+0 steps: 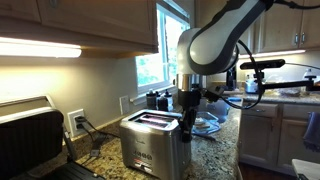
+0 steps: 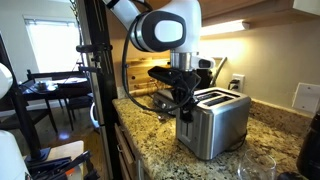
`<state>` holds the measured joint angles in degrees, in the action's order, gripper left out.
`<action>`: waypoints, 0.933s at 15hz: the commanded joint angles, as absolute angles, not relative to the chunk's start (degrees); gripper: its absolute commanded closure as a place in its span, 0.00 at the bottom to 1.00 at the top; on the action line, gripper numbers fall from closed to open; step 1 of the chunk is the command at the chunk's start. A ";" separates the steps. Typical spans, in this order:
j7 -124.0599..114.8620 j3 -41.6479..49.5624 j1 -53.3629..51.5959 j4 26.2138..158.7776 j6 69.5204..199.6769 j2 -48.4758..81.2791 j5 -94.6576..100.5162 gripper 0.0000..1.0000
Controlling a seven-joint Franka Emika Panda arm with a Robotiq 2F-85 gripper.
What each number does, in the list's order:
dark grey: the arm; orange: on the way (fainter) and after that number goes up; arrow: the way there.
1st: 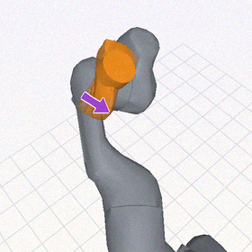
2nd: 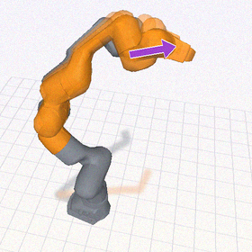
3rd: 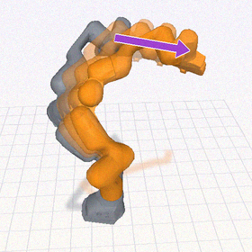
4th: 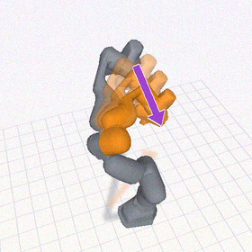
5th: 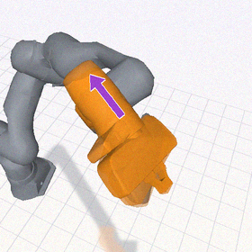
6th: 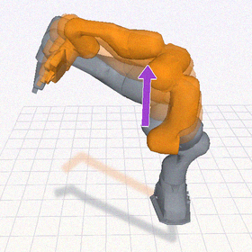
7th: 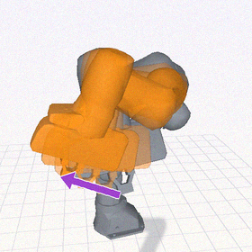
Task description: Push down the toaster lever
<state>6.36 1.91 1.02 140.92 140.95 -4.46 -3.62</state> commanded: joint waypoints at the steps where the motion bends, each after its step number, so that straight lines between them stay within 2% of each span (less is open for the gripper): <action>1: 8.51 2.24 1.19 141.53 142.84 -4.90 -3.87 0.98; 14: 11.55 2.24 2.15 141.45 148.97 5.30 -6.94 0.99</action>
<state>8.94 2.35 1.55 140.96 144.78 1.90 -4.76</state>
